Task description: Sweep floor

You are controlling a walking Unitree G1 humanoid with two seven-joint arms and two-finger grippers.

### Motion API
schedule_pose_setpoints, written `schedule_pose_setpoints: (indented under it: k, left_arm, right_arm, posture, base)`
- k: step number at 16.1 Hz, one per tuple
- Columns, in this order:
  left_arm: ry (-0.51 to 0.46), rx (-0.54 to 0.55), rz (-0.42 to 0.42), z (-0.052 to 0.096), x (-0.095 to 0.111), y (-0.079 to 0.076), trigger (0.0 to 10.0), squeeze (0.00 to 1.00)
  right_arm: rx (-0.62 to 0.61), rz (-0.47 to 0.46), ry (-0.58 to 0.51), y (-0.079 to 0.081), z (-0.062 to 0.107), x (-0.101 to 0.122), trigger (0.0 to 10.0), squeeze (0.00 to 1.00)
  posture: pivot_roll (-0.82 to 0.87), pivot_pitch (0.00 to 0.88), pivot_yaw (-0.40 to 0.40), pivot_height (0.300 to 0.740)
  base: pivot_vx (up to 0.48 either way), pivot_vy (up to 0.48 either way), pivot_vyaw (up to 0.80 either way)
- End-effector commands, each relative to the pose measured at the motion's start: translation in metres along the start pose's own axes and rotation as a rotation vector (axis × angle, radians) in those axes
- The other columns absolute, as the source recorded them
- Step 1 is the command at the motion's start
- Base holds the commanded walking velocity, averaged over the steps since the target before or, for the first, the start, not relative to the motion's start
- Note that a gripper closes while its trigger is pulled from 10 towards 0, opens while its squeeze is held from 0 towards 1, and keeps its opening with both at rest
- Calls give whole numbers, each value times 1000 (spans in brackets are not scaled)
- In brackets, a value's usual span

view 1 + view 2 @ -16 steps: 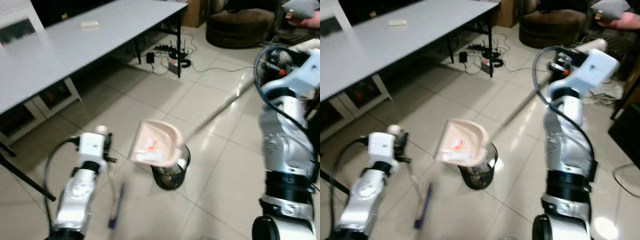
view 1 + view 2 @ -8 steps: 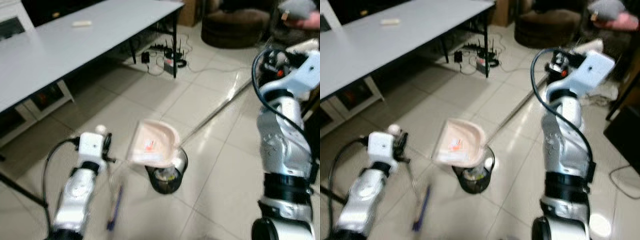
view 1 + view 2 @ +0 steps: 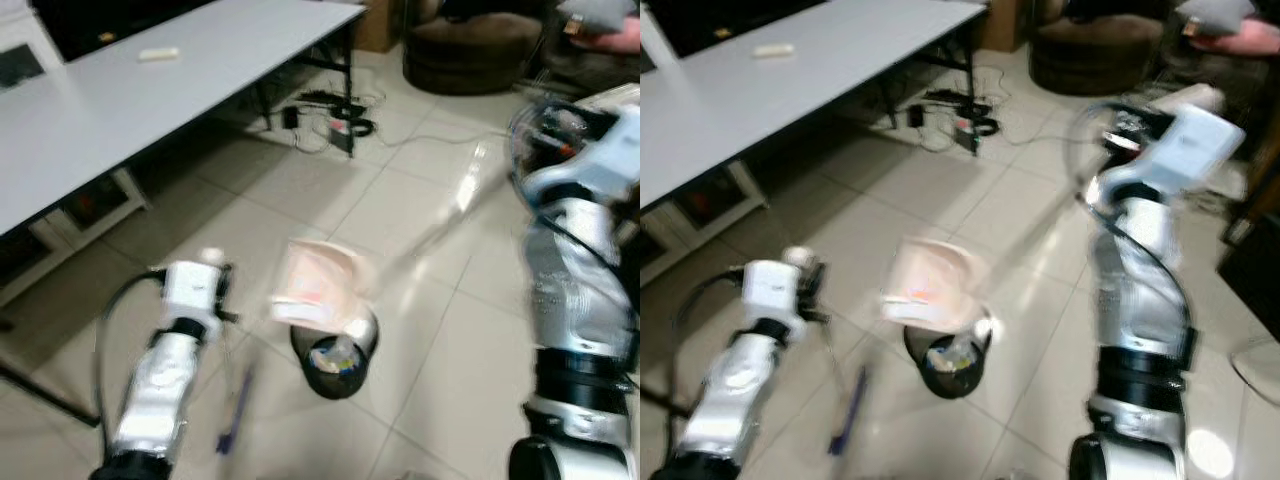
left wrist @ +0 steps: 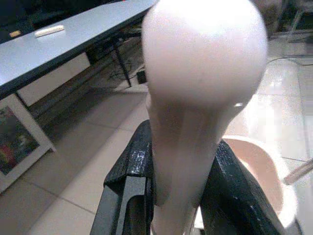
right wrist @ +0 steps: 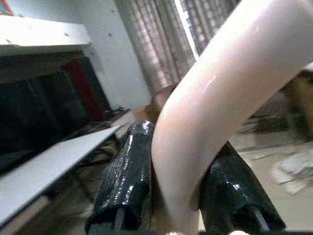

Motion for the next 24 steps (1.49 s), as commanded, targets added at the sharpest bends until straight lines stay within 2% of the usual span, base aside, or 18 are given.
schedule_pose_setpoints:
  k: [1, 4, 6, 8, 11, 12, 14, 17, 20, 22, 24]
  left_arm:
    - [-6, 16, -40, 1, 1, 9, 10000, 0]
    - [-1, 20, -39, 1, 0, 11, 10000, 0]
    - [3, 21, -43, 2, -1, 10, 10000, 0]
    - [5, 22, -45, 3, -2, 10, 10000, 0]
    - [9, 21, -50, 4, -3, 10, 10000, 0]
    - [9, 21, -51, 4, -4, 10, 10000, 0]
    - [9, 19, -51, 5, -4, 10, 10000, 0]
    - [12, 19, -38, 7, -6, 9, 10000, 0]
    - [15, 22, -38, 6, -6, 8, 10000, 0]
    - [16, 27, -40, 7, -7, 10, 10000, 0]
    - [19, 27, -44, 7, -8, 10, 10000, 0]
  right_arm:
    - [58, -30, -53, 20, -2, 10, 10000, 0]
    - [105, -23, -56, 27, 0, 9, 10000, 0]
    - [159, 51, -63, 33, 4, 7, 10000, 0]
    - [195, 87, -87, 39, 6, 8, 10000, 0]
    - [345, 127, -118, 70, 14, 1, 10000, 0]
    - [364, 135, -119, 73, 15, -1, 10000, 0]
    - [497, 218, -106, 96, 26, -19, 10000, 0]
    - [643, 341, -118, 118, 42, -33, 10000, 0]
    - [811, 379, -139, 146, 68, -48, 10000, 0]
    - [897, 391, -137, 156, 84, -57, 10000, 0]
    - [997, 454, -96, 159, 102, -76, 10000, 0]
  posture:
    - [16, 34, 86, 740]
    - [15, 37, 87, 740]
    - [17, 36, 84, 740]
    - [18, 32, 82, 740]
    - [19, 20, 84, 740]
    - [20, 19, 83, 740]
    - [22, 14, 82, 740]
    - [11, 17, 85, 740]
    - [17, 20, 77, 740]
    - [15, 19, 76, 740]
    - [18, 21, 73, 740]
  base:
    - [0, 0, 0]
    - [0, 0, 0]
    - [0, 0, 0]
    - [0, 0, 0]
    - [0, 0, 0]
    - [0, 0, 0]
    - [0, 0, 0]
    - [0, 0, 0]
    - [0, 0, 0]
    - [0, 0, 0]
    - [0, 0, 0]
Point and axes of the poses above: a point about 5 cm out from each wrist's last joint towards the gripper, its own z axis pointing back from the gripper into the wrist, its own x axis along the axis of the wrist's last joint, y = z × x, the point moved 5 cm from there along -z, pointing out of the wrist towards the gripper, and after that the axes turned 14 degrees about -z, right-handed, at the moved point
